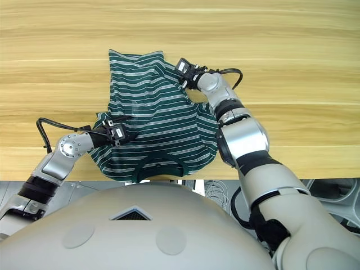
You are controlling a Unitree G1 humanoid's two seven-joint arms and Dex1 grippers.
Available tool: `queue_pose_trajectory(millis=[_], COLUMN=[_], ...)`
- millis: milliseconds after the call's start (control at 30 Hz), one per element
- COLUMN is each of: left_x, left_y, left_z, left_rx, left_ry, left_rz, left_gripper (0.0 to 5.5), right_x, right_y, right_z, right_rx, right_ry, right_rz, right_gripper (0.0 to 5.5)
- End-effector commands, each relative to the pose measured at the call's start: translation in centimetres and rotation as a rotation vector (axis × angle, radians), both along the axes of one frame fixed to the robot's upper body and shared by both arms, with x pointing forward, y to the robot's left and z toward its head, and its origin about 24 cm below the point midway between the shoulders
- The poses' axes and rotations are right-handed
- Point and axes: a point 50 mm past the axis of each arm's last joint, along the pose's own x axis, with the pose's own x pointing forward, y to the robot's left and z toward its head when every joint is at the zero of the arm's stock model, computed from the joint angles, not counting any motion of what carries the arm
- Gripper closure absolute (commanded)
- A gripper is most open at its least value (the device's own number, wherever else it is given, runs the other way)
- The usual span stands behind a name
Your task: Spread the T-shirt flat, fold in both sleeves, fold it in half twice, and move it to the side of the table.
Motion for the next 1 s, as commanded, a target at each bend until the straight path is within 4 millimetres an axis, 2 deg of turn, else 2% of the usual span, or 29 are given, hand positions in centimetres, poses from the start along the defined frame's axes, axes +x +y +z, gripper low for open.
queue_pose_trajectory(millis=[33,367,533,667,833,900,1000], left_x=[-1.4,-1.9,-1.9,-2.0,-1.5,-0.7,1.5], left_y=[0.8,0.9,0.8,0.6,0.1,-0.3,-1.4], left_z=[-1.4,-1.6,-1.6,-1.7,-1.5,-1.0,0.4], left_rx=[0.079,0.075,0.071,0.069,0.041,0.000,-0.119], left_ry=[0.098,0.117,0.124,0.127,0.102,0.075,0.006], left_rz=[-0.018,-0.018,-0.021,-0.029,-0.016,0.013,0.089], left_gripper=[2.54,2.54,2.54,2.54,2.54,2.54,2.54], right_x=[-0.7,-0.1,0.0,0.8,3.4,3.7,3.5], right_y=[-2.5,-7.7,-8.9,-8.1,-5.0,-4.3,-3.6], right_z=[-1.2,-0.3,0.0,0.8,4.3,5.0,5.3], right_rx=[-0.121,-0.267,-0.285,-0.252,-0.023,0.046,0.094], right_ry=[0.058,0.009,-0.021,-0.074,-0.245,-0.281,-0.319], right_rz=[-0.089,-0.277,-0.328,-0.318,-0.266,-0.228,-0.139], right_gripper=[3.36,3.36,3.36,3.36,3.36,3.36,3.36])
